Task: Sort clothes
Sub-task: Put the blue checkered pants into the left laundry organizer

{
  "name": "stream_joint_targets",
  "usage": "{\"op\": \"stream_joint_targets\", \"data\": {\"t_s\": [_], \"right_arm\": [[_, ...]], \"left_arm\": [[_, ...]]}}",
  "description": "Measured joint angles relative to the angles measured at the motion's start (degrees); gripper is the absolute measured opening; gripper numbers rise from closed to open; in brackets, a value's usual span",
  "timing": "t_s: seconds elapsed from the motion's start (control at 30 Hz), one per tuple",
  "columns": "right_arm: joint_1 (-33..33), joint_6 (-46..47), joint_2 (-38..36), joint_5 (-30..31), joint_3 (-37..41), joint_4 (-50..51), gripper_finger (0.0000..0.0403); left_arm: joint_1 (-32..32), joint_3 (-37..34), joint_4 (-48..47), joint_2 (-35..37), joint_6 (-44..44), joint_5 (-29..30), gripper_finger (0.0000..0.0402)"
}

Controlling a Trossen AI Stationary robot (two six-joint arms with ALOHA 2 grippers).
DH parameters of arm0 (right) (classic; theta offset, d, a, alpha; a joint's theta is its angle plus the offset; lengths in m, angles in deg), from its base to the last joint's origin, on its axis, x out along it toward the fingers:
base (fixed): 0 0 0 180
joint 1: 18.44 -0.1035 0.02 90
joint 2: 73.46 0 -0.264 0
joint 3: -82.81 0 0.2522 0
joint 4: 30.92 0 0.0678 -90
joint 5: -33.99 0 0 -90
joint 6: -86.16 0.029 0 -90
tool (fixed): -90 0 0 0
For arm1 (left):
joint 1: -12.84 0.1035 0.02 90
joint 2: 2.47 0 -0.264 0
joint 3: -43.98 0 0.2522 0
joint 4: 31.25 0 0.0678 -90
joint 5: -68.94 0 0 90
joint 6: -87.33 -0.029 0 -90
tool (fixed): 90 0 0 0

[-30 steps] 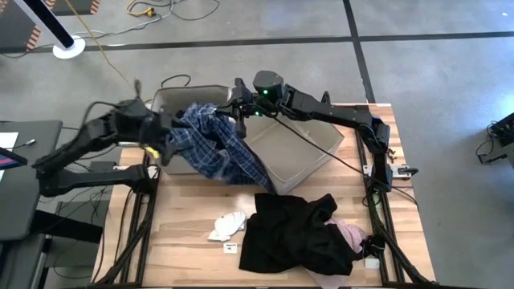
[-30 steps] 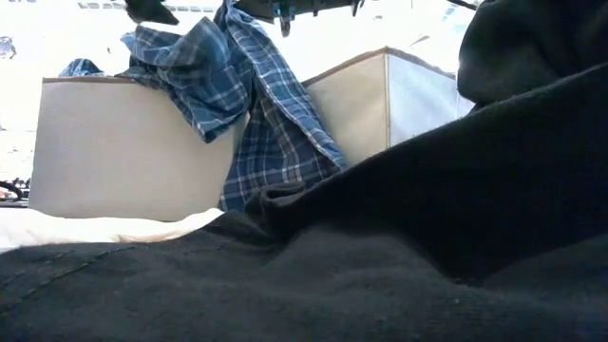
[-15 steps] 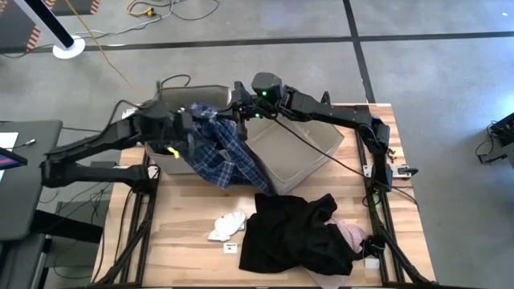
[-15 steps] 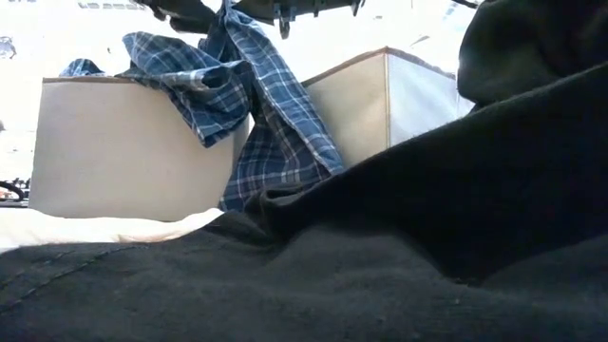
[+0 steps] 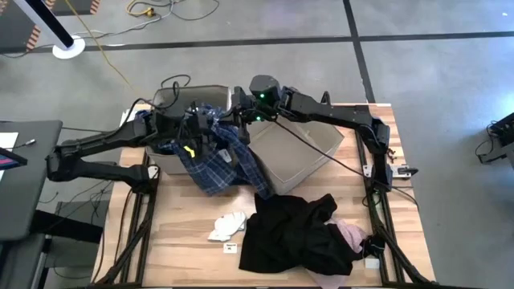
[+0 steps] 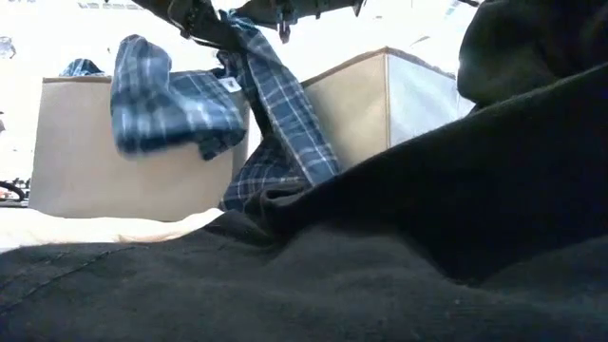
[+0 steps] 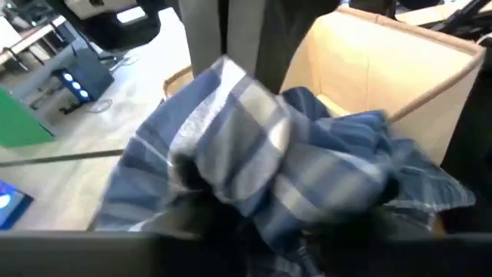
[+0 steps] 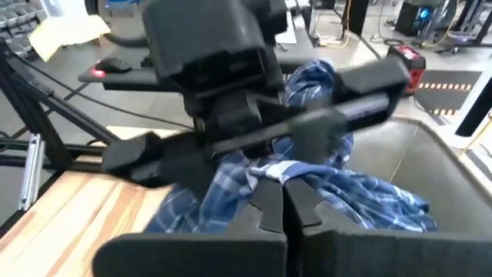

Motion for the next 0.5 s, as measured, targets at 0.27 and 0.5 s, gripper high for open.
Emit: {"op": "stream_joint_targets", "data": {"t_s": [0.27,0.5], "right_arm": [[0.59,0.06,-0.77,0.03,-0.02,6.44,0.0047],[0.49,-2.20,-1.84,1.70,-0.02,14.55,0.0107]], "left_arm": [[0.12,-0.04,-1.85,6.25,-4.05,8.75,0.0006],[1.82,4.41,-10.46,12.99,-6.48,21.72,0.0003]]}}
